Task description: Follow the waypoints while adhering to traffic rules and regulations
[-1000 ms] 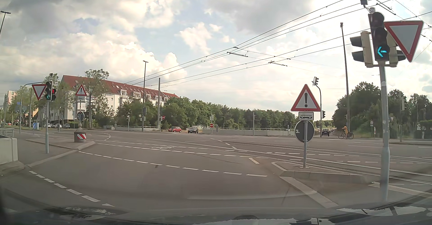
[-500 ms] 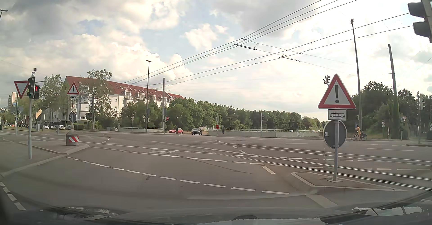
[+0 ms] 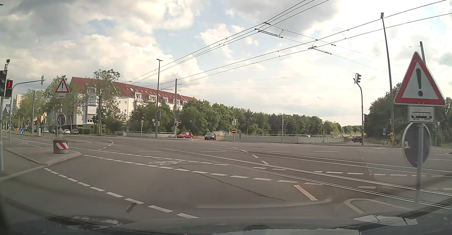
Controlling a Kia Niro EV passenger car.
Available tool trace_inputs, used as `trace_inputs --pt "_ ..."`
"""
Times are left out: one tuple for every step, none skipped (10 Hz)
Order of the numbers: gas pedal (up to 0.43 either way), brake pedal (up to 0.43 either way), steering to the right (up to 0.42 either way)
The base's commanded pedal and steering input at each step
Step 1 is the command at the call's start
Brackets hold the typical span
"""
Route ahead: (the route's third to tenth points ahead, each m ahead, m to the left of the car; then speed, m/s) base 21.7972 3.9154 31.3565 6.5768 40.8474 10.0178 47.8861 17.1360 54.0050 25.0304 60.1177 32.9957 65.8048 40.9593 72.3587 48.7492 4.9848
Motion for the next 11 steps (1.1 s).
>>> trace_inputs --pt "0.358 0.000 -0.045" --pt "0.358 0.000 -0.045" --pt "0.358 0.000 -0.045" --pt "0.350 0.000 -0.044" --pt "0.299 0.000 -0.042" --pt "0.280 0.000 -0.040" --pt "0.280 0.000 -0.040" --pt "0.280 0.000 -0.040" --pt "0.280 0.000 -0.036" --pt "0.280 0.000 -0.033" --pt "0.280 0.000 -0.032"
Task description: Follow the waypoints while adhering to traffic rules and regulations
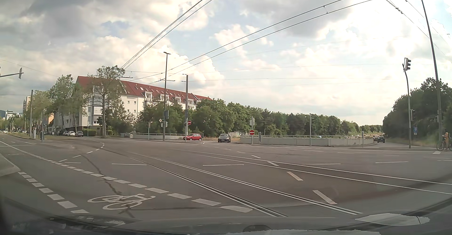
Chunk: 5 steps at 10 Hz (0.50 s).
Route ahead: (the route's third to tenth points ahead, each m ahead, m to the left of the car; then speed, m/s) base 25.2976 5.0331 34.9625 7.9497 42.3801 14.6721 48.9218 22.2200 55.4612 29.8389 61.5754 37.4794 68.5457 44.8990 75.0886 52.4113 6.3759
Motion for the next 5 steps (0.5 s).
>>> trace_inputs --pt "0.280 0.000 -0.032" --pt "0.280 0.000 -0.032" --pt "0.280 0.000 -0.032" --pt "0.280 0.000 -0.032" --pt "0.280 0.000 -0.034"
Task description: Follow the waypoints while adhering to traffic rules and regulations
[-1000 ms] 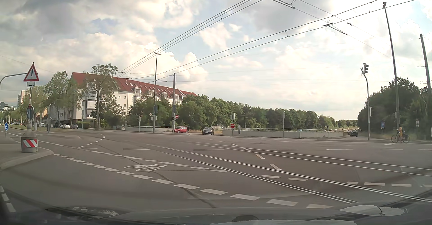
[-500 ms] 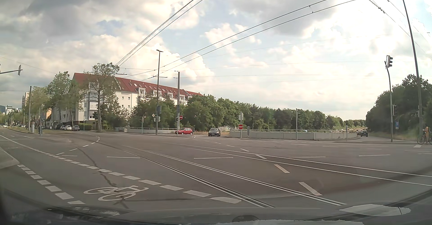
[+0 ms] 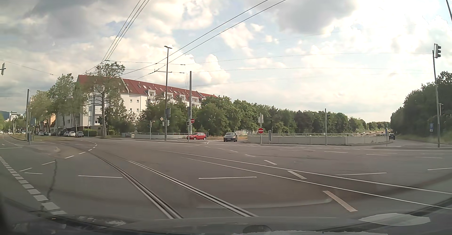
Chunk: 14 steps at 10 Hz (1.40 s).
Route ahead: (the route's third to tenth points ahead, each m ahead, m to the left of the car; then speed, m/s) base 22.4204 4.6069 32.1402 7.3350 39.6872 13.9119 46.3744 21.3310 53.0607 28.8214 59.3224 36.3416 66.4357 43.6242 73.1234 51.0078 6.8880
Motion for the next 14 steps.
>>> trace_inputs --pt "0.280 0.000 -0.036" --pt "0.280 0.000 -0.041" --pt "0.280 0.000 -0.049" --pt "0.280 0.000 -0.053" --pt "0.268 0.000 -0.055" --pt "0.268 0.000 -0.056" --pt "0.260 0.000 -0.058" --pt "0.228 0.000 -0.061" --pt "0.220 0.000 -0.064" --pt "0.220 0.000 -0.065" --pt "0.220 0.000 -0.068" --pt "0.220 0.000 -0.073" --pt "0.220 0.000 -0.080" --pt "0.220 0.000 -0.083"
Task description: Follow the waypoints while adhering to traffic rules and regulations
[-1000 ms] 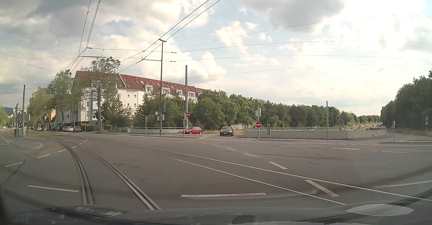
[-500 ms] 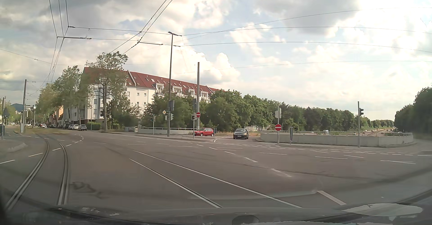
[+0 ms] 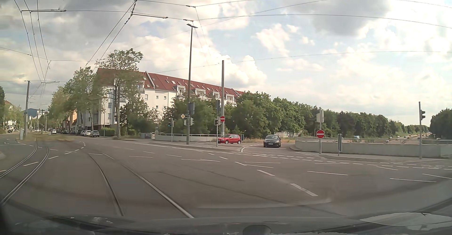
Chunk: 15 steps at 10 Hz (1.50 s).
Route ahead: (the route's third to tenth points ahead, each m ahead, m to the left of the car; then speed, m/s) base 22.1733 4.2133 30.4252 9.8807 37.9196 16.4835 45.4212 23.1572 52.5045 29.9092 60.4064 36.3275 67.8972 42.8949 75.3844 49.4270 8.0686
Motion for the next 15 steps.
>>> trace_inputs --pt "0.209 0.000 -0.084" --pt "0.209 0.000 -0.084" --pt "0.189 0.000 -0.084" --pt "0.189 0.000 -0.085" --pt "0.177 0.000 -0.085" --pt "0.177 0.000 -0.087" --pt "0.177 0.000 -0.093" --pt "0.177 0.000 -0.095" --pt "0.177 0.000 -0.100" --pt "0.177 0.000 -0.105" --pt "0.177 0.000 -0.107" --pt "0.177 0.000 -0.109" --pt "0.177 0.000 -0.109" --pt "0.177 0.000 -0.109" --pt "0.177 0.000 -0.109"
